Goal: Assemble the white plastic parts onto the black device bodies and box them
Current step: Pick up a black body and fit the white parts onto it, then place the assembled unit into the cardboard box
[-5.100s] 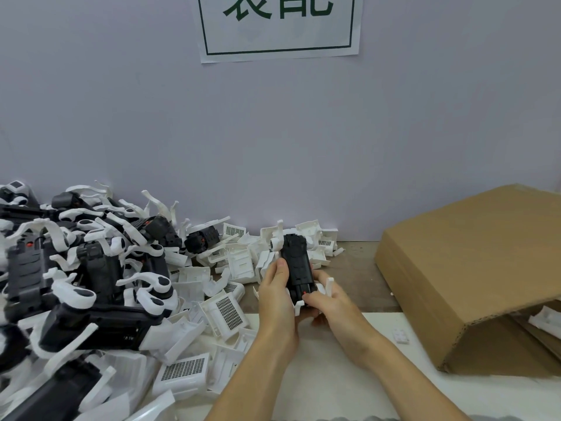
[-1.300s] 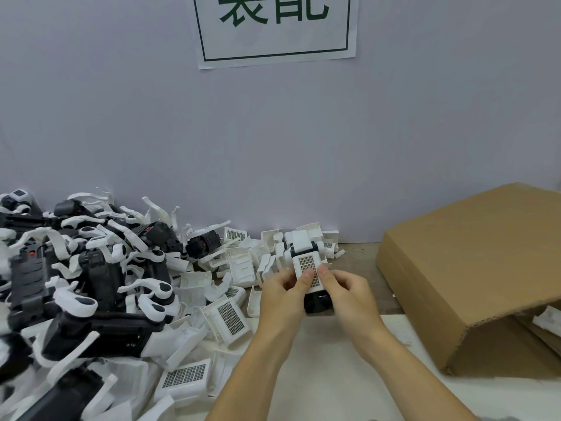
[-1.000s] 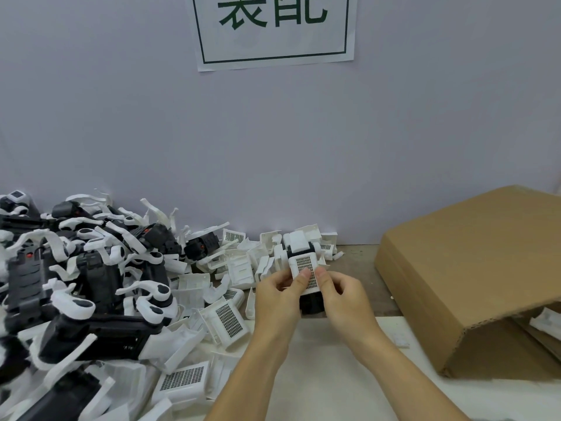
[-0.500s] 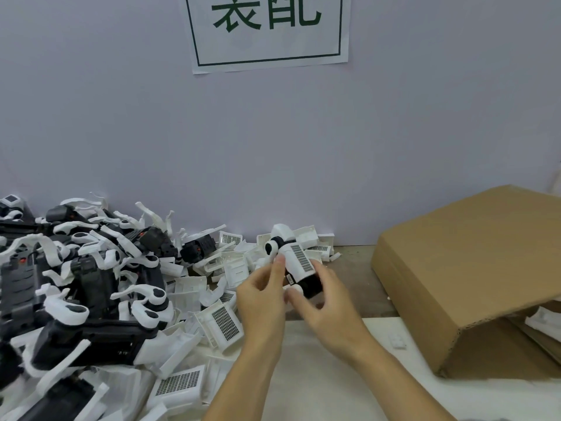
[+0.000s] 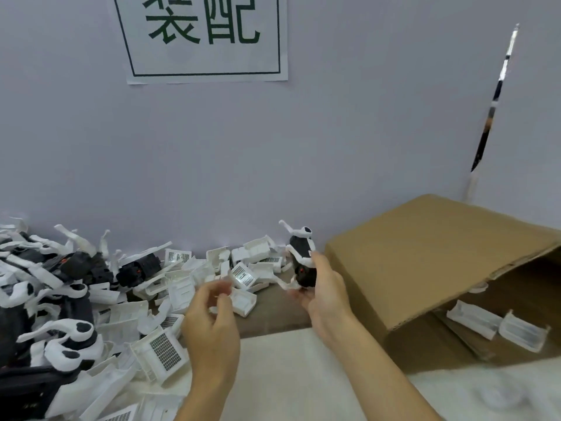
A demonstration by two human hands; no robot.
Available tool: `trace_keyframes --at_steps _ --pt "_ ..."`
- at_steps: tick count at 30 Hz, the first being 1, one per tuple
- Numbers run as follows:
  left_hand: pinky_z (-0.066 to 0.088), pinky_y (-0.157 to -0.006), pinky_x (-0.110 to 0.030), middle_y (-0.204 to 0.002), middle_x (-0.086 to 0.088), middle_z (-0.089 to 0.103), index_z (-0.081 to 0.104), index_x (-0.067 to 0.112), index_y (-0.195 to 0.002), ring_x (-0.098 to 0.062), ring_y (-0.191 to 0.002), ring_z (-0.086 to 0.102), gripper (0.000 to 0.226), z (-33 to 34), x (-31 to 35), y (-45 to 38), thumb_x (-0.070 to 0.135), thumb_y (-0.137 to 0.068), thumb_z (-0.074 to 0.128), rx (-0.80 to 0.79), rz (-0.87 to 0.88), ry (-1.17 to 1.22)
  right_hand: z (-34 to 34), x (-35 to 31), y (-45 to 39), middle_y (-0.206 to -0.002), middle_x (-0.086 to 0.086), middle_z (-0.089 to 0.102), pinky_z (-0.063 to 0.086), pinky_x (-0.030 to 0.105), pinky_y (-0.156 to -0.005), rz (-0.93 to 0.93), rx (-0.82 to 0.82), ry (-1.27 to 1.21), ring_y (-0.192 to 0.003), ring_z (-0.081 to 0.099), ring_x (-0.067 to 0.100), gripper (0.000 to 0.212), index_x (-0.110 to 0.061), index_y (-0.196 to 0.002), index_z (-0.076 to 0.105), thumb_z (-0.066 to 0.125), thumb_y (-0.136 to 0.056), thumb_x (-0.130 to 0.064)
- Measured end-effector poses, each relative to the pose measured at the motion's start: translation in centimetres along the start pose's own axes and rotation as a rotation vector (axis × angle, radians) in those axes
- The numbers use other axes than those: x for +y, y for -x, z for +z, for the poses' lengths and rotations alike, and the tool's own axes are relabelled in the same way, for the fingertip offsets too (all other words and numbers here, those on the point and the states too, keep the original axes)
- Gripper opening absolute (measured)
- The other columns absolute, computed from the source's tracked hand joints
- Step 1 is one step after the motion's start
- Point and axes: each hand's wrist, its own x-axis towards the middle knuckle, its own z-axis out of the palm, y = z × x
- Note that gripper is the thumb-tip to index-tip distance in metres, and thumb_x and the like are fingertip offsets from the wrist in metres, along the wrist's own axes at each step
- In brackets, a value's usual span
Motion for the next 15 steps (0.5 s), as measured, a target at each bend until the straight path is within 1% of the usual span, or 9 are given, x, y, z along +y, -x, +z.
trace_keyframes --at_steps 1,2,4,6,9,11,12,14,15 --pt "0.041 -0.067 -0.01 -0.089 0.008 0.069 0.068 0.022 -0.088 0.003 -0.083 0.06 0.031 0.0 -0.2 0.2 -0.004 -0.094 0.052 -0.022 0.002 -0.014 -0.4 -1.5 -0.1 -0.062 0.004 0.057 0.055 0.031 -0.054 0.001 0.007 -0.072 -0.054 0.058 0.019 0.037 -0.02 -0.062 0.075 0.055 -0.093 -0.024" --pt "0.041 -0.066 -0.008 -0.089 0.007 0.07 0.068 0.022 -0.087 0.006 -0.083 0.059 0.032 0.2 -0.3 0.3 -0.005 -0.093 0.052 -0.046 0.004 -0.026 -0.9 -3.2 -0.2 -0.061 0.005 0.055 0.057 0.031 -0.054 -0.009 0.026 -0.112 -0.054 0.056 0.02 0.031 -0.019 -0.065 0.074 0.056 -0.09 -0.022" --pt "0.042 -0.069 -0.014 -0.091 0.006 0.07 0.067 0.025 -0.087 0.007 -0.086 0.059 0.034 -0.1 -0.7 0.5 -0.005 -0.093 0.052 -0.072 -0.008 -0.046 -2.1 -6.2 -0.5 -0.066 0.009 0.048 0.059 0.033 -0.055 -0.057 0.058 -0.181 -0.056 0.046 0.024 0.017 -0.012 -0.083 0.07 0.055 -0.088 -0.019" --pt "0.04 -0.073 -0.019 -0.092 0.006 0.07 0.067 0.026 -0.086 0.001 -0.09 0.059 0.035 0.0 -0.7 0.5 -0.005 -0.093 0.052 -0.086 -0.013 -0.051 -3.5 -9.5 -0.8 -0.074 0.012 0.048 0.057 0.031 -0.056 -0.139 0.096 -0.283 -0.055 0.042 0.024 0.018 -0.009 -0.094 0.066 0.05 -0.092 -0.018" --pt "0.041 -0.074 -0.017 -0.09 0.004 0.071 0.066 0.025 -0.084 -0.001 -0.09 0.059 0.036 0.1 -0.7 0.4 -0.008 -0.09 0.053 -0.091 -0.012 -0.062 -5.1 -14.5 -1.6 -0.093 0.013 0.056 0.059 0.034 -0.066 -0.264 0.212 -0.43 -0.063 0.057 0.024 0.024 -0.01 -0.101 0.063 0.041 -0.1 -0.02" --pt "0.04 -0.069 -0.006 -0.09 0.003 0.071 0.066 0.023 -0.084 0.005 -0.084 0.059 0.036 0.2 -0.6 0.3 -0.01 -0.089 0.053 -0.105 -0.016 -0.072 -6.3 -17.1 -2.1 -0.117 0.012 0.059 0.058 0.035 -0.08 -0.333 0.255 -0.55 -0.077 0.065 0.023 0.03 -0.012 -0.117 0.059 0.037 -0.105 -0.027" --pt "0.04 -0.066 -0.003 -0.09 0.001 0.071 0.067 0.021 -0.085 0.008 -0.08 0.058 0.036 0.3 -0.6 0.3 -0.012 -0.088 0.053 -0.118 -0.024 -0.066 -6.9 -18.0 -2.5 -0.131 0.014 0.055 0.055 0.038 -0.09 -0.337 0.269 -0.594 -0.09 0.066 0.024 0.033 -0.014 -0.126 0.053 0.038 -0.107 -0.035" --pt "0.04 -0.064 -0.004 -0.09 -0.003 0.071 0.067 0.017 -0.087 0.009 -0.074 0.058 0.036 0.4 -0.6 0.2 -0.015 -0.088 0.052 -0.151 -0.043 -0.055 -7.7 -18.5 -2.8 -0.149 0.019 0.04 0.046 0.042 -0.106 -0.282 0.257 -0.564 -0.122 0.056 0.033 0.056 -0.012 -0.148 0.036 0.038 -0.105 -0.047" --pt "0.04 -0.064 -0.005 -0.09 -0.004 0.07 0.067 0.017 -0.087 0.008 -0.073 0.058 0.036 0.4 -0.6 0.1 -0.016 -0.088 0.051 -0.164 -0.049 -0.053 -7.8 -18.0 -3.0 -0.152 0.021 0.036 0.041 0.043 -0.109 -0.245 0.246 -0.491 -0.132 0.049 0.036 0.063 -0.008 -0.154 0.027 0.035 -0.106 -0.048"
